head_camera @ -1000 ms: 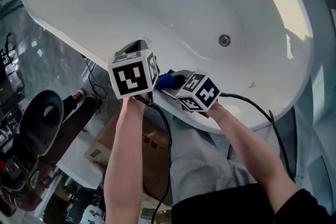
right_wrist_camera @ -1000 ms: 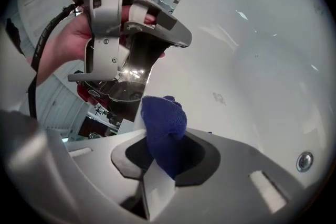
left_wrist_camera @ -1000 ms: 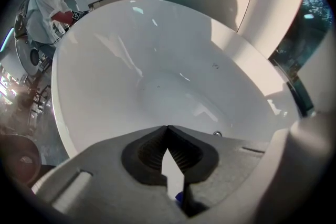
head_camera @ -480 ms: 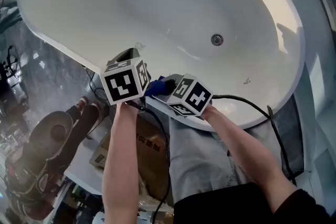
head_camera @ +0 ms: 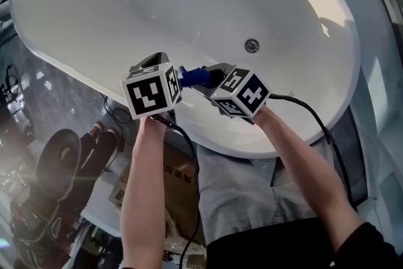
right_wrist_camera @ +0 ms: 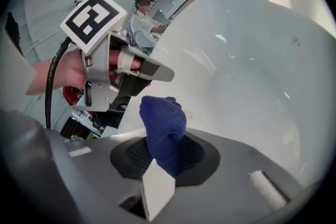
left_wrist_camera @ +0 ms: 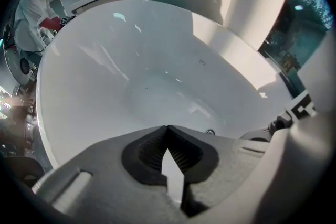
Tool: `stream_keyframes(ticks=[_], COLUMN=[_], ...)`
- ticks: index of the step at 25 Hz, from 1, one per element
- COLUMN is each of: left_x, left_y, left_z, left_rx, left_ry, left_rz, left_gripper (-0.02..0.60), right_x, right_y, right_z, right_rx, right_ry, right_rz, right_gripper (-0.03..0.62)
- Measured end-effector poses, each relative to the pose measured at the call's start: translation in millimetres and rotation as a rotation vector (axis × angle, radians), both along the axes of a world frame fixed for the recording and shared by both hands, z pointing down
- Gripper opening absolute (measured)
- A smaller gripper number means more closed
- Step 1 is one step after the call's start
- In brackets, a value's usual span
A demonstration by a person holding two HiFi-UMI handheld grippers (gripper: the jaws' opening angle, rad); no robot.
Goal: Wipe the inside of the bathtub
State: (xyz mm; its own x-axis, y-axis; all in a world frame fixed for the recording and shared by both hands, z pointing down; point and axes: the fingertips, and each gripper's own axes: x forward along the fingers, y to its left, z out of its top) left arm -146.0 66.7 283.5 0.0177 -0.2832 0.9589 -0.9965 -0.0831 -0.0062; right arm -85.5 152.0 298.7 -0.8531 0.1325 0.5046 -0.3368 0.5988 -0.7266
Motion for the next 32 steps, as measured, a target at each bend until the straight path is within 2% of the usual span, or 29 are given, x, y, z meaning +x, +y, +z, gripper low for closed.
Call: stream_keyframes(ticks=[4,12,19,24,28,32], left_x=[8.5,19.5,-8.7,-12.8,-25.7,-35.1], left_y=[-8.4,-27.6,-33.5,-38.0,-38.4,-42.5], left_z=[16.1,79.3,145.4,184.7,214.8,236.3], left_rx=[-0.02,-0.083,-0.152,-0.18,-0.223,-0.238], left_ry=[0.023,0.029,0.01,0.004,-0.031,-0.022], left_rz=[0.005,0.076,0.118,0.142,0.179,0.145], left_gripper=[0.002,0.002,0.002,0.002,0.002,0.002], right_x=[23.1,66.5,50.2,45.2,45.0,41.3], right_y=[-32.1,-73.8,-81.7,-82.0,-72.8,-67.0], right_z=[19.7,101.3,178.1,217.4,254.7,283.2], right_rx=[-0.007,0.021,-0.036,-0.066,-0.08,-0.096], right_ry=[0.024,0.175,0.259,0.28,0.335,0.36], right_rz=[0.094,0.134,0.14,0.163,0.172,0.164], right_gripper=[0.091,0.091,0.091,0.091,0.091,0.091])
